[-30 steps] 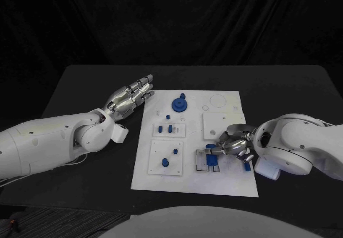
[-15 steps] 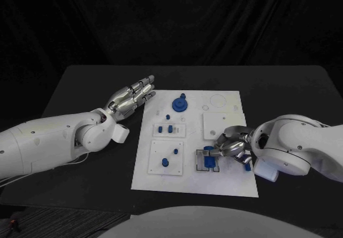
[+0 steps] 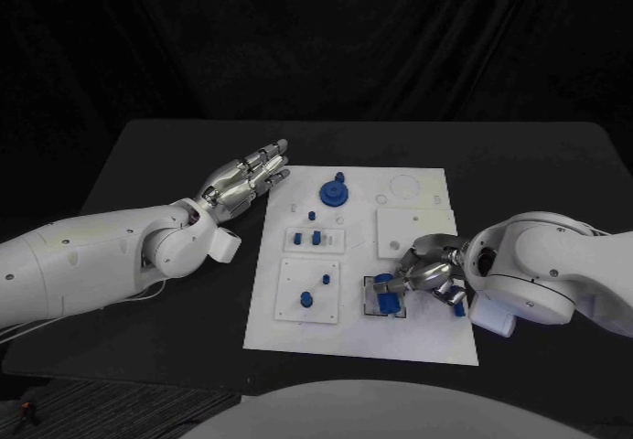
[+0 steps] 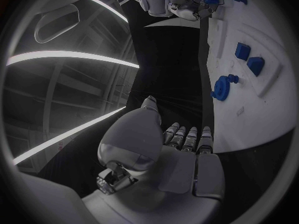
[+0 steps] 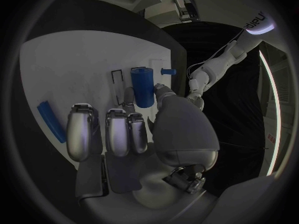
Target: Assemble the parts on the task board
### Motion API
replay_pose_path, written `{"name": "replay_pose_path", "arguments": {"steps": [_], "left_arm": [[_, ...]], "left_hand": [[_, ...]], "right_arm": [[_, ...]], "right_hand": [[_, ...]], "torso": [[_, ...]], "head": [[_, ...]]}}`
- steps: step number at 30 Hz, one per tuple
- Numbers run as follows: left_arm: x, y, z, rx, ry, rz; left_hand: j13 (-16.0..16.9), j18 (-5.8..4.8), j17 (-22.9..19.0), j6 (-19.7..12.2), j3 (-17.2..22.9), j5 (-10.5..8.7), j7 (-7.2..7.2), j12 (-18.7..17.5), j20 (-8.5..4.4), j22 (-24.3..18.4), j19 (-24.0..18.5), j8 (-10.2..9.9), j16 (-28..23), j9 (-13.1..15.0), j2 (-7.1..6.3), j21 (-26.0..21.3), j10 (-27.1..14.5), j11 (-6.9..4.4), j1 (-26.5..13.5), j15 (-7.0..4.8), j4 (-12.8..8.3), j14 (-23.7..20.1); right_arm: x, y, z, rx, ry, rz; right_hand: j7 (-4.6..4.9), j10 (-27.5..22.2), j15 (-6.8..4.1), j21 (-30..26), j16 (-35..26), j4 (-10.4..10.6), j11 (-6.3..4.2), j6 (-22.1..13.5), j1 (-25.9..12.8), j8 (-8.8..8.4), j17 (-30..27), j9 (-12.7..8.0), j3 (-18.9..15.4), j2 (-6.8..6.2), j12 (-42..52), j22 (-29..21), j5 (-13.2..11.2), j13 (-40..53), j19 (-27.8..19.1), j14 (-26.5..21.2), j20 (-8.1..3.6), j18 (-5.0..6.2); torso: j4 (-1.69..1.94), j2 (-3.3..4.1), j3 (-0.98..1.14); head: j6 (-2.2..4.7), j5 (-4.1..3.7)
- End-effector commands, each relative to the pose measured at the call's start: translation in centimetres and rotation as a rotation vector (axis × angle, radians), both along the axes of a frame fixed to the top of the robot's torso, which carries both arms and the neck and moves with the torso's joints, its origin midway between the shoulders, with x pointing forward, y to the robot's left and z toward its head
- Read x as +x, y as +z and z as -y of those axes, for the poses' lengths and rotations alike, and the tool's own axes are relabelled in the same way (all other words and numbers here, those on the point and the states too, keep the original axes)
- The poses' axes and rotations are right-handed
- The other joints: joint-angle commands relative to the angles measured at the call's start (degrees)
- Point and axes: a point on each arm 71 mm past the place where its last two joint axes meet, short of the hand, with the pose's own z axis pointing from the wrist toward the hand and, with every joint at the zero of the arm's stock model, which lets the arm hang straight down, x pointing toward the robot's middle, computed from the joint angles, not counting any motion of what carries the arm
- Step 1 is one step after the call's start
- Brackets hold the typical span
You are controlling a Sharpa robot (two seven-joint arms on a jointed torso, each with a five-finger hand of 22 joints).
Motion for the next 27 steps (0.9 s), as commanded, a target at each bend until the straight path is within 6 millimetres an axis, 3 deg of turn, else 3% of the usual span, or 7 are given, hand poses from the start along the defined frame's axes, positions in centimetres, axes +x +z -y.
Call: {"name": "replay_pose_path", "arguments": {"steps": [1,12,21,27], "left_arm": [[-0.08,0.01,0.2,-0.012,-0.015,0.003],[-0.07,-0.06,0.2,-0.011,-0.017,0.0],[-0.1,-0.1,0.23,-0.011,-0.019,-0.003],[-0.12,-0.12,0.23,-0.01,-0.021,-0.005]], "left_hand": [[0.06,0.48,-0.05,0.24,0.28,0.39,0.17,0.21,0.45,-0.09,0.14,0.21,-0.21,0.06,-0.09,-0.19,0.13,-0.04,0.58,0.36,-0.09,-0.03],[0.06,0.43,-0.05,0.23,0.29,0.41,0.18,0.2,0.49,-0.09,0.14,0.21,-0.21,0.06,-0.08,-0.19,0.12,-0.04,0.63,0.45,-0.09,-0.03],[0.05,0.34,-0.05,0.22,0.33,0.45,0.36,0.19,0.56,-0.09,0.14,0.2,-0.21,0.05,-0.07,-0.19,0.11,-0.12,0.7,0.62,-0.09,-0.03],[0.05,0.31,-0.05,0.22,0.33,0.46,0.43,0.2,0.57,-0.09,0.14,0.2,-0.21,0.05,-0.07,-0.19,0.11,-0.14,0.72,0.65,-0.09,-0.03]], "right_arm": [[-0.58,-0.83,0.01,-0.039,0.026,-0.047],[-0.54,-0.88,0.01,-0.038,0.022,-0.043],[-0.47,-0.9,0.0,-0.037,0.015,-0.039],[-0.53,-0.92,-0.02,-0.037,0.018,-0.041]], "right_hand": [[0.05,5.98,0.5,-0.41,-0.28,-3.76,0.66,-0.78,-1.54,0.46,1.67,0.07,2.8,-0.01,0.15,12.21,-3.55,15.07,2.02,3.67,0.42,-0.11],[0.27,5.98,0.71,-1.58,-0.33,-1.7,0.9,-2.72,-3.94,2.28,1.54,0.12,-1.05,0.26,0.15,11.87,-9.98,15.07,1.52,3.6,0.71,0.16],[0.22,5.98,0.71,-2.52,-0.53,-0.39,0.87,-3.04,-4.97,3.1,1.13,0.09,-1.87,1.37,0.15,11.58,-9.8,15.07,1.11,3.5,0.72,0.37],[0.2,5.98,0.69,-2.57,-0.52,0.1,0.85,-3.28,-5.51,3.46,1.18,0.04,-2.64,1.12,0.15,11.58,-10.34,15.07,1.1,3.5,0.71,0.38]], "torso": [[-0.02,0.01,0.03],[-0.02,0.02,0.05],[-0.03,0.03,0.02],[-0.05,0.02,0.02]], "head": [[-0.01,0.06],[-0.01,0.19],[-0.01,0.25],[-0.01,0.33]]}}
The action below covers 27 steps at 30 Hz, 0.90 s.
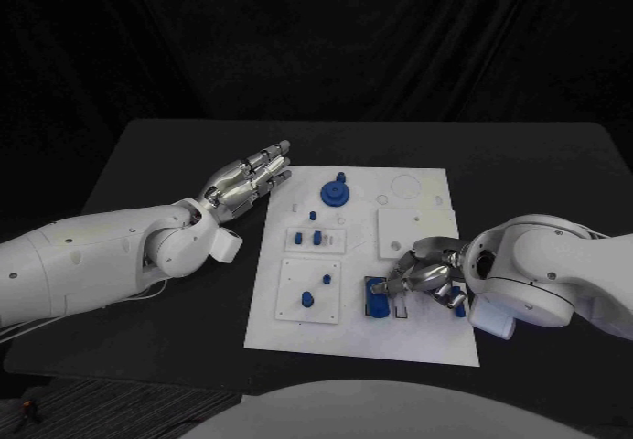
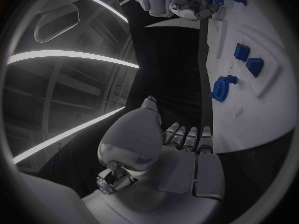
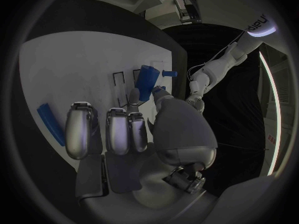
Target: Assemble the parts on the task board
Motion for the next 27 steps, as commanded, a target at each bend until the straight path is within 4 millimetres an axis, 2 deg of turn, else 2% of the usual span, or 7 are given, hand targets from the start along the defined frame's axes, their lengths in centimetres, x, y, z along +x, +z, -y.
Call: {"name": "replay_pose_path", "arguments": {"steps": [1,10,13,15,19,23,27], "left_arm": [[-0.1,0.0,0.2,-0.012,-0.015,0.002],[-0.2,0.0,0.2,-0.011,-0.019,-0.003],[-0.2,0.0,0.2,-0.011,-0.021,-0.005],[-0.2,0.0,0.1,-0.011,-0.021,-0.006],[-0.3,-0.1,0.1,-0.01,-0.022,-0.009],[-0.2,-0.1,0.0,-0.009,-0.021,-0.011],[-0.2,-0.1,0.0,-0.008,-0.023,-0.013]], "left_hand": [[0.04,0.3,-0.08,0.0,0.34,0.26,0.25,0.2,0.38,-0.09,-0.06,0.2,-0.21,0.06,-0.07,-0.19,0.1,-0.15,0.74,0.28,-0.1,-0.03],[0.04,0.09,-0.08,0.04,0.42,0.46,0.4,0.21,0.52,-0.09,-0.06,0.2,-0.21,0.07,-0.08,-0.19,0.1,-0.26,0.91,0.65,-0.16,-0.03],[0.04,0.09,-0.08,0.04,0.42,0.46,0.4,0.21,0.52,-0.09,-0.06,0.2,-0.21,0.07,-0.08,-0.19,0.1,-0.26,0.91,0.65,-0.16,-0.03],[0.04,0.04,-0.08,0.05,0.44,0.51,0.43,0.2,0.55,-0.09,-0.06,0.2,-0.21,0.07,-0.06,-0.19,0.09,-0.26,0.95,0.73,-0.18,-0.03],[0.04,0.04,-0.08,0.05,0.44,0.51,0.43,0.2,0.55,-0.09,-0.06,0.2,-0.21,0.07,-0.06,-0.19,0.09,-0.26,0.95,0.73,-0.18,-0.03],[0.04,-0.01,-0.08,0.12,0.47,0.55,0.48,0.21,0.59,-0.09,-0.06,0.22,-0.21,0.08,-0.04,-0.19,0.09,-0.25,1.0,0.82,-0.19,-0.03],[0.04,-0.09,-0.08,0.08,0.53,0.71,0.5,0.22,0.65,-0.09,-0.06,0.21,-0.21,0.07,-0.06,-0.19,0.09,-0.21,1.16,0.94,-0.29,-0.03]], "right_arm": [[-0.5,-0.6,0.1,-0.033,0.007,-0.036],[-0.5,-0.5,0.4,-0.028,-0.009,-0.029],[-0.7,-0.3,0.6,-0.012,-0.021,-0.016],[-0.8,-0.1,0.7,0.01,-0.027,-0.001],[-1.3,0.6,0.9,0.056,-0.03,0.039],[-1.5,1.7,1.1,0.087,-0.016,0.102],[-1.7,2.5,1.3,0.096,0.012,0.156]], "right_hand": [[0.18,6.17,0.3,-0.4,-0.33,0.18,0.32,-0.24,-0.86,0.36,1.16,-0.06,-0.24,-0.25,0.15,11.59,-0.38,15.09,1.1,3.52,0.31,0.39],[-0.08,6.17,0.13,-0.53,-0.22,3.26,0.11,-0.9,-3.14,2.63,1.37,-0.03,-2.91,-0.26,0.15,11.59,-5.53,15.09,1.14,3.58,0.16,0.4],[-0.17,6.17,0.07,-0.67,-0.24,3.14,0.04,-0.86,-2.88,3.16,1.34,0.02,-2.9,0.14,0.15,11.55,-4.77,15.09,1.1,3.57,0.12,0.43],[-0.27,6.17,-0.01,-0.65,-0.16,2.66,-0.05,-0.98,-1.61,4.03,1.5,0.14,-2.9,0.21,0.15,11.56,-3.12,15.09,1.13,3.61,0.03,0.42],[-0.39,6.17,-0.09,-0.37,0.09,2.27,-0.16,-1.13,-0.34,5.24,2.01,0.55,-3.08,-0.14,0.15,11.66,-2.98,15.09,1.29,3.72,-0.05,0.35],[-0.64,6.17,-0.25,0.0,0.32,2.37,-0.36,-1.48,0.73,7.45,2.44,1.79,-3.38,-0.51,0.15,11.77,-3.55,15.09,1.5,3.81,-0.19,0.27],[-1.23,6.17,-0.67,1.07,0.82,3.02,-0.86,-1.92,1.66,11.89,3.42,4.81,-3.72,-0.7,0.15,12.11,-4.7,15.09,1.99,4.0,-0.5,0.03]], "torso": [[-0.03,0.0,0.0],[-0.05,-0.05,0.03],[-0.08,-0.05,0.06],[-0.07,-0.05,0.05],[0.05,-0.09,0.02],[-0.01,-0.08,0.01],[-0.09,-0.08,-0.01]], "head": [[-0.01,0.05],[-0.01,0.3],[-0.01,0.4],[-0.01,0.48],[-0.01,0.43],[-0.01,0.4],[-0.01,0.33]]}}
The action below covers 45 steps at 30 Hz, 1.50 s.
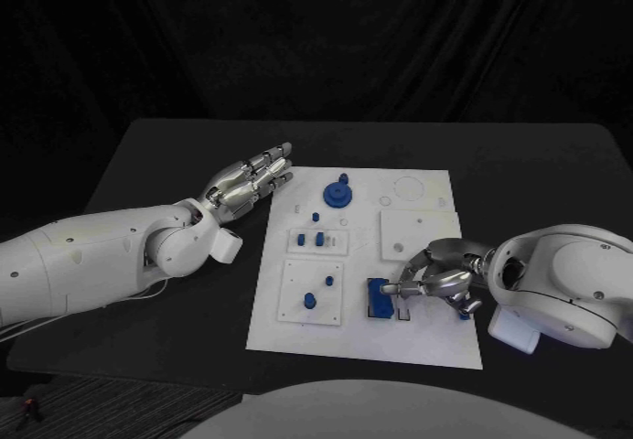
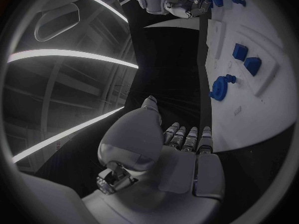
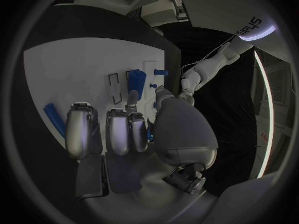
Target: Assemble the parts on the task board
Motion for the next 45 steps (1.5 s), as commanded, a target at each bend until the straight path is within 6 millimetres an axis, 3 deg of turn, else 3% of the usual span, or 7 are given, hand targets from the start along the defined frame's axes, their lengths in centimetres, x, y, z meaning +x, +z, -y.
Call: {"name": "replay_pose_path", "arguments": {"steps": [1,10,20,25,32,37,45], "left_arm": [[-0.1,0.0,0.2,-0.011,-0.018,0.0],[0.0,-0.1,0.2,-0.011,-0.021,-0.005],[-0.1,-0.2,0.2,-0.011,-0.026,-0.01],[-0.1,-0.3,0.2,-0.009,-0.027,-0.014],[-0.1,-0.4,0.1,-0.008,-0.028,-0.018],[-0.1,-0.4,0.1,-0.006,-0.027,-0.02],[-0.1,-0.4,0.1,-0.004,-0.029,-0.024]], "left_hand": [[0.04,-0.09,-0.06,-0.12,0.36,0.28,0.3,0.22,0.45,-0.1,0.15,0.21,-0.21,0.08,-0.04,-0.19,0.09,-0.21,0.72,0.53,-0.13,-0.03],[0.03,-0.18,-0.06,-0.07,0.54,0.67,0.36,0.21,0.5,-0.1,0.15,0.22,-0.21,0.09,0.01,-0.19,0.08,-0.16,1.06,0.65,-0.32,-0.03],[0.04,-0.2,-0.06,-0.04,0.59,0.78,0.38,0.23,0.5,-0.1,0.15,0.22,-0.21,0.09,0.03,-0.19,0.09,-0.12,1.16,0.67,-0.37,-0.03],[0.03,-0.23,-0.06,-0.01,0.67,0.94,0.42,0.21,0.52,-0.1,0.15,0.23,-0.21,0.1,0.07,-0.19,0.07,-0.08,1.28,0.71,-0.44,-0.03],[0.02,-0.32,-0.06,0.11,0.75,1.25,0.43,0.21,0.59,-0.1,0.15,0.25,-0.21,0.12,-0.09,-0.19,0.06,0.11,1.65,0.88,-0.73,-0.03],[0.03,-0.34,-0.06,0.15,0.77,1.35,0.45,0.22,0.61,-0.1,0.15,0.26,-0.21,0.12,-0.1,-0.19,0.06,0.16,1.69,0.91,-0.77,-0.03],[0.03,-0.4,-0.06,0.4,0.92,1.63,0.63,0.24,0.64,-0.1,0.15,0.32,-0.21,0.17,0.05,-0.19,0.06,0.27,1.87,1.01,-0.85,-0.03]], "right_arm": [[0.1,0.8,-0.2,0.031,0.035,0.098],[0.0,0.6,-0.3,0.038,0.091,0.108],[-0.1,-0.7,0.1,-0.033,0.143,0.1],[-0.1,-1.0,0.1,-0.048,0.153,0.094],[-0.2,-1.2,-0.1,-0.061,0.172,0.081],[-0.2,-1.3,-0.1,-0.073,0.169,0.076],[0.0,-1.4,-0.1,-0.09,0.157,0.071]], "right_hand": [[-0.52,5.94,-0.71,0.63,0.54,0.12,-0.71,-0.18,1.11,2.36,3.51,1.71,-0.21,-0.08,0.15,12.16,-0.46,15.06,2.04,4.02,-0.59,0.01],[-1.13,5.94,-1.14,1.12,0.84,-0.41,-1.23,-1.25,4.27,7.07,4.09,5.59,0.1,-0.03,0.15,12.3,-1.46,15.06,2.23,4.1,-1.0,-0.1],[-1.6,5.94,-1.49,1.04,0.69,-1.86,-1.65,-1.74,8.1,10.32,3.7,8.56,-0.04,-1.05,0.15,12.26,-2.02,15.06,2.17,4.0,-1.32,-0.08],[-1.71,5.94,-1.58,1.16,0.73,-0.96,-1.75,-1.87,8.03,10.82,3.79,9.14,-0.45,-1.81,0.15,12.3,-4.16,15.06,2.22,4.02,-1.42,-0.11],[-1.92,5.94,-1.75,1.18,0.72,0.11,-1.94,-1.8,8.57,11.15,3.77,9.51,-0.97,-3.68,0.15,12.31,-4.44,15.06,2.21,4.01,-1.59,-0.12],[-1.96,5.94,-1.78,1.18,0.71,0.35,-1.97,-1.69,8.5,11.21,3.76,9.54,-1.08,-3.7,0.15,12.31,-4.44,15.06,2.21,4.0,-1.62,-0.12],[-2.07,5.94,-1.87,1.17,0.65,0.21,-2.08,-1.34,9.28,11.31,3.6,9.58,-0.78,-2.22,0.15,12.3,-4.36,15.06,2.2,3.98,-1.72,-0.11]], "torso": [[-0.04,0.0,-0.04],[0.07,0.08,0.02],[-0.04,0.11,0.0],[0.01,0.08,0.01],[0.1,0.1,-0.02],[0.07,0.07,-0.04],[0.07,0.11,-0.01]], "head": [[-0.01,-0.11],[-0.01,-0.12],[-0.01,-0.06],[-0.01,-0.18],[-0.01,-0.11],[-0.01,-0.15],[-0.01,0.01]]}}
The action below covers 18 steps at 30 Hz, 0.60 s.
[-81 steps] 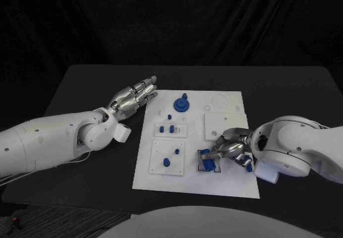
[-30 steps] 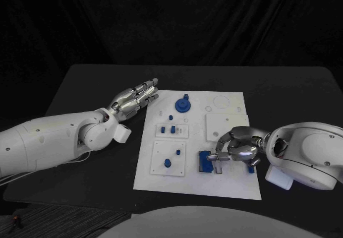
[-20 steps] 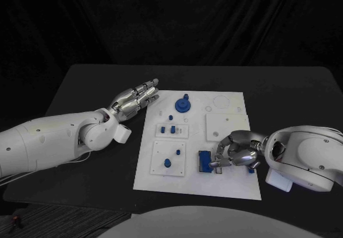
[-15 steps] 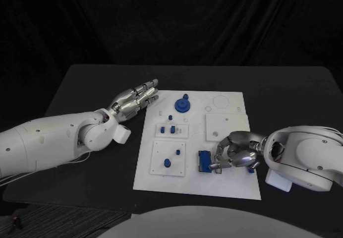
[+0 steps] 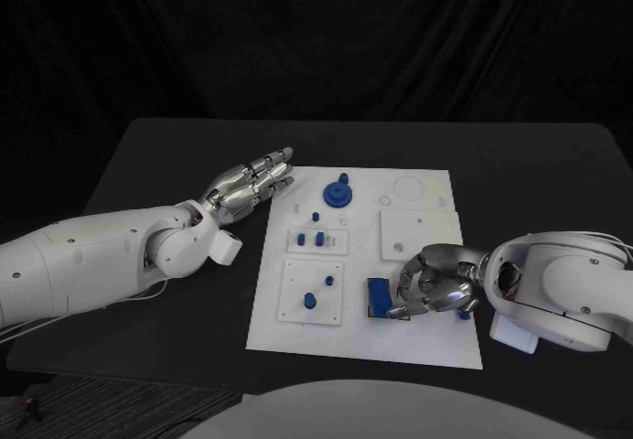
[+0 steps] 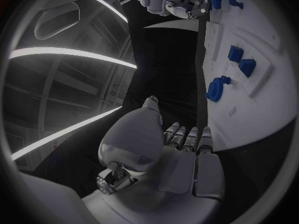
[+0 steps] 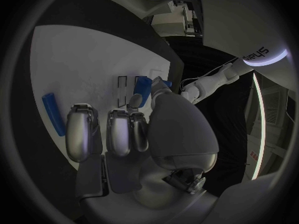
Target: Assemble the parts on the task board
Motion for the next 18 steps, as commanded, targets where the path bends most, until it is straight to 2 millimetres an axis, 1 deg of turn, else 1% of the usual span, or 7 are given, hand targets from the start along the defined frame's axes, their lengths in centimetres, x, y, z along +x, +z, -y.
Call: {"name": "replay_pose_path", "arguments": {"steps": [1,4,5,6,8,13,18], "left_arm": [[-0.09,0.03,0.22,-0.012,-0.015,0.002],[-0.11,0.07,0.23,-0.014,-0.014,0.006],[-0.12,0.08,0.22,-0.014,-0.013,0.007],[-0.12,0.08,0.21,-0.015,-0.013,0.007],[-0.13,0.08,0.21,-0.015,-0.013,0.007],[-0.13,0.09,0.28,-0.017,-0.014,0.009],[-0.1,0.08,0.35,-0.019,-0.016,0.01]], "left_hand": [[0.01,-0.42,-0.1,0.06,0.26,0.3,0.32,0.21,0.45,-0.07,-0.06,0.33,-0.21,0.07,0.1,-0.19,0.05,0.28,0.56,0.43,-0.17,0.19],[-0.01,-0.42,-0.1,0.13,0.19,0.32,0.46,0.14,0.46,-0.07,-0.06,0.34,-0.21,0.08,-0.1,-0.19,0.02,0.15,0.6,0.41,-0.23,0.19],[-0.02,-0.42,-0.1,0.16,0.15,0.33,0.5,0.13,0.46,-0.07,-0.06,0.35,-0.21,0.08,-0.18,-0.19,0.02,0.06,0.6,0.41,-0.25,0.19],[-0.02,-0.41,-0.1,0.2,0.14,0.38,0.51,0.12,0.45,-0.07,-0.06,0.36,-0.21,0.09,-0.22,-0.19,0.01,0.01,0.6,0.38,-0.26,0.19],[-0.02,-0.39,-0.1,0.25,0.13,0.49,0.52,0.14,0.46,-0.07,-0.06,0.37,-0.21,0.1,-0.27,-0.19,0.01,-0.01,0.63,0.35,-0.28,0.19],[-0.03,-0.36,-0.1,0.3,0.14,0.62,0.55,0.11,0.49,-0.07,-0.06,0.38,-0.21,0.1,-0.28,-0.19,0.0,-0.04,0.66,0.33,-0.3,0.19],[-0.04,-0.1,-0.1,0.29,0.25,0.72,0.64,0.08,0.47,-0.07,-0.06,0.37,-0.21,0.09,-0.12,-0.19,-0.01,-0.07,0.73,-0.02,-0.31,0.19]], "right_arm": [[-0.04,-0.28,0.11,-0.035,-0.004,-0.012],[0.06,-0.32,0.05,-0.04,-0.013,-0.01],[0.1,-0.34,0.04,-0.042,-0.017,-0.01],[0.14,-0.35,0.04,-0.044,-0.02,-0.009],[0.19,-0.4,0.03,-0.048,-0.028,-0.009],[0.17,-0.58,-0.05,-0.052,-0.034,-0.012],[0.06,-0.74,-0.15,-0.053,-0.035,-0.016]], "right_hand": [[-0.12,6.05,-0.38,0.34,-0.1,-0.09,-0.35,0.24,0.27,0.26,3.61,0.09,0.3,0.87,0.15,12.28,-0.13,15.09,2.21,3.82,-0.5,-0.12],[-0.15,6.05,-0.4,0.35,-0.1,-0.26,-0.37,0.39,0.6,0.28,3.62,0.09,0.41,1.48,0.15,12.28,-0.11,15.09,2.22,3.83,-0.52,-0.12],[-0.14,6.05,-0.41,0.54,-0.14,-0.07,-0.37,0.55,0.28,0.3,3.49,0.08,0.46,2.27,0.15,12.34,-0.09,15.09,2.31,3.81,-0.54,-0.17],[-0.14,6.05,-0.41,0.54,-0.14,-0.05,-0.37,0.6,0.13,0.3,3.5,0.07,0.4,2.52,0.15,12.34,-0.1,15.09,2.31,3.82,-0.54,-0.17],[-0.18,6.05,-0.43,0.64,-0.2,-0.24,-0.4,0.79,0.07,0.3,3.33,0.05,0.42,3.41,0.15,12.36,-0.03,15.09,2.36,3.8,-0.56,-0.19],[-0.2,6.05,-0.45,0.39,-0.26,-0.62,-0.42,0.92,0.4,0.28,3.17,0.03,0.52,4.32,0.15,12.28,0.05,15.09,2.26,3.78,-0.57,-0.12],[-0.21,6.05,-0.46,0.35,-0.3,-0.72,-0.43,0.99,0.48,0.28,3.08,0.02,0.54,4.71,0.15,12.26,0.09,15.09,2.25,3.77,-0.58,-0.11]], "torso": [[-0.01,0.03,0.01],[0.07,0.07,0.0],[0.05,0.06,0.0],[0.0,0.05,0.0],[-0.01,0.08,-0.01],[-0.03,0.09,-0.07],[-0.02,0.06,-0.05]], "head": [[-0.01,0.09],[-0.01,0.02],[-0.01,0.05],[-0.01,0.09],[-0.01,0.06],[-0.01,0.09],[-0.01,0.04]]}}
